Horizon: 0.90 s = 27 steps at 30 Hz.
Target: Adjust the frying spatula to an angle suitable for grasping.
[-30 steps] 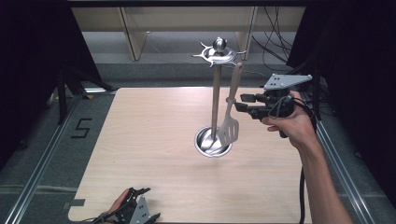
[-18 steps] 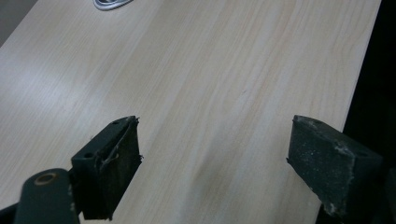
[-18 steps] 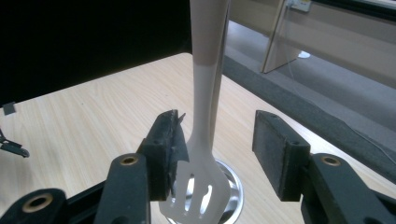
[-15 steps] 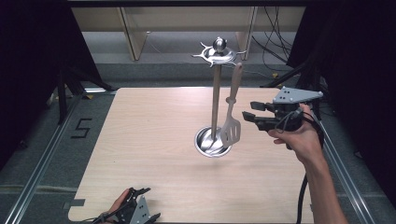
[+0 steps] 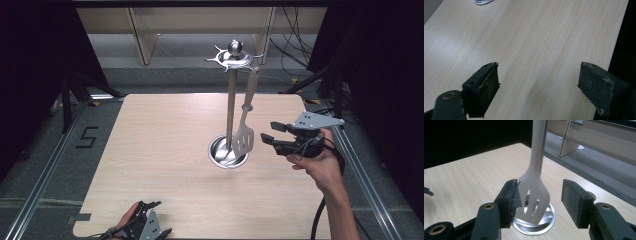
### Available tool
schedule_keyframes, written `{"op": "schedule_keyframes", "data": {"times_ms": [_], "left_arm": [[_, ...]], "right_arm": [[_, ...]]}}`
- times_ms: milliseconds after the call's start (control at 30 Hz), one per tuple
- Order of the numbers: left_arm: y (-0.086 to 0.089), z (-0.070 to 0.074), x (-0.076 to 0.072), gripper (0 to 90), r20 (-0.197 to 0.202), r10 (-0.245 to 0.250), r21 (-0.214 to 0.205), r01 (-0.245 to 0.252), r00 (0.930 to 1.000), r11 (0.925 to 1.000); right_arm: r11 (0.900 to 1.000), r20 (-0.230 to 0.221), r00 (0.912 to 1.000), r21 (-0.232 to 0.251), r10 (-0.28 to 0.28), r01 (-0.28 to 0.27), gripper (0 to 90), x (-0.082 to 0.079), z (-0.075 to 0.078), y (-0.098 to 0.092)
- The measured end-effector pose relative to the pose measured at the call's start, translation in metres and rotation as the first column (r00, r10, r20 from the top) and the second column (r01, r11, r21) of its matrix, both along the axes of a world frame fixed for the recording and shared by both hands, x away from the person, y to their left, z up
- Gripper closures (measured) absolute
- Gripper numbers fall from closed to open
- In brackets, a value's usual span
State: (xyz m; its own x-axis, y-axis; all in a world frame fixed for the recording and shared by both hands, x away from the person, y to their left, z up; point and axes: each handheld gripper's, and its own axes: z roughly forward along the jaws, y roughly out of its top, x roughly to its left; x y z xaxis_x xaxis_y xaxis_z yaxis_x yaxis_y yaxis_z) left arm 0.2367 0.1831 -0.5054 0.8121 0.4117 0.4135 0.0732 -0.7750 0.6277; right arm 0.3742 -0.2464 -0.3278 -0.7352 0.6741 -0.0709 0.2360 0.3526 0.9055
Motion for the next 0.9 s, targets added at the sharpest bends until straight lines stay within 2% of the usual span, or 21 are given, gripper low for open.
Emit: {"op": "schedule_keyframes", "data": {"times_ms": [33,67,100,167,200,233,267,300,333,367,400,467,500,600,633,667,700,733,767,867,900], "left_arm": [[0.0,0.0,0.0,16.0,0.006,0.005,-0.002,-0.005,1.0,1.0],[0.0,0.0,0.0,16.0,-0.009,0.001,-0.017,-0.001,1.0,0.9999],[0.001,0.001,0.0,16.0,-0.019,-0.003,-0.006,0.003,0.9998,1.0],[0.0,0.001,0.0,15.9,-0.02,-0.002,-0.008,0.002,0.9998,1.0],[0.0,0.001,0.0,16.0,-0.02,-0.002,-0.011,0.002,0.9998,0.9999],[0.0,0.001,0.0,16.0,-0.021,-0.003,-0.012,0.003,0.9998,0.9999],[0.001,0.002,0.001,15.9,-0.021,-0.008,-0.001,0.008,0.9997,1.0],[0.0,0.002,0.001,15.9,-0.021,-0.009,0.0,0.009,0.9997,1.0],[0.0,0.001,0.001,15.9,-0.015,-0.009,-0.011,0.008,0.9999,0.9999],[-0.001,0.001,0.003,15.9,-0.024,-0.013,-0.01,0.012,0.9996,0.9999],[-0.001,0.001,0.003,15.9,-0.024,-0.013,-0.009,0.013,0.9996,0.9999],[0.0,0.002,0.004,16.1,-0.03,-0.006,-0.006,0.006,0.9995,1.0],[0.0,0.0,0.004,16.0,-0.013,0.005,-0.01,-0.005,0.9999,0.9999],[0.001,0.001,0.004,15.9,-0.013,0.016,-0.026,-0.016,0.9998,0.9995],[0.002,0.002,0.004,15.8,-0.02,0.01,-0.003,-0.01,0.9998,0.9999],[0.001,0.003,0.004,15.8,-0.023,0.007,0.002,-0.007,0.9997,1.0],[0.0,0.001,0.003,15.9,-0.005,0.014,-0.006,-0.014,0.9999,0.9999],[-0.001,0.001,0.003,15.9,-0.015,0.012,-0.015,-0.012,0.9998,0.9998],[-0.001,0.001,0.004,15.9,-0.025,0.001,-0.006,-0.001,0.9997,1.0],[-0.001,0.002,0.002,16.0,-0.021,-0.007,0.01,0.007,0.9998,0.9999],[-0.001,0.001,0.002,16.0,-0.005,0.001,-0.002,-0.001,1.0,1.0]], "right_arm": [[1.0,0.0,1.0,0.0,0.0,0.0,47.8,0.0,0.0,0.0],[1.0,-0.003,1.0,0.008,0.005,-0.005,47.8,0.0,-0.002,0.001],[0.9998,-0.001,0.9999,0.014,-0.012,0.012,47.6,0.0,-0.005,0.003],[0.9999,-0.006,0.9999,-0.001,-0.016,0.016,47.3,0.0,-0.008,0.004],[0.9998,-0.002,1.0,-0.022,-0.001,0.001,46.8,0.001,-0.008,0.002],[0.9999,-0.002,1.0,-0.013,-0.009,0.009,46.2,0.0,-0.011,0.004],[0.9992,0.001,1.0,-0.04,-0.001,0.001,45.2,-0.001,-0.014,0.003],[0.9992,0.001,1.0,-0.04,-0.001,0.001,45.2,-0.001,-0.014,0.003],[0.9993,-0.016,0.9999,-0.037,0.004,-0.005,44.4,-0.001,-0.016,0.004],[0.9989,-0.01,0.9999,-0.046,-0.005,0.004,43.6,-0.002,-0.018,0.003],[0.9991,-0.028,0.9996,-0.043,-0.007,0.006,43.4,-0.003,-0.021,0.003],[0.9987,-0.032,0.9995,-0.052,0.003,-0.005,42.7,-0.003,-0.027,0.002],[0.9986,-0.046,0.9989,-0.054,-0.003,0.001,42.7,-0.005,-0.031,0.001],[0.9967,-0.06,0.9982,-0.08,0.008,-0.012,42.4,-0.006,-0.041,-0.004],[0.9976,-0.084,0.9964,-0.069,-0.011,0.005,42.1,-0.009,-0.047,-0.004],[0.9976,-0.084,0.9964,-0.069,-0.011,0.005,42.1,-0.009,-0.047,-0.004],[0.9967,-0.116,0.9932,-0.081,-0.01,0.0,41.8,-0.011,-0.053,-0.005],[0.9967,-0.116,0.9932,-0.081,-0.01,0.0,41.8,-0.011,-0.053,-0.005],[0.9962,-0.094,0.9956,-0.087,0.001,-0.009,41.6,-0.01,-0.056,-0.006],[0.9936,-0.134,0.991,-0.112,-0.003,-0.012,40.8,-0.015,-0.066,-0.009],[0.9936,-0.134,0.991,-0.112,-0.003,-0.012,40.8,-0.015,-0.066,-0.009]]}}
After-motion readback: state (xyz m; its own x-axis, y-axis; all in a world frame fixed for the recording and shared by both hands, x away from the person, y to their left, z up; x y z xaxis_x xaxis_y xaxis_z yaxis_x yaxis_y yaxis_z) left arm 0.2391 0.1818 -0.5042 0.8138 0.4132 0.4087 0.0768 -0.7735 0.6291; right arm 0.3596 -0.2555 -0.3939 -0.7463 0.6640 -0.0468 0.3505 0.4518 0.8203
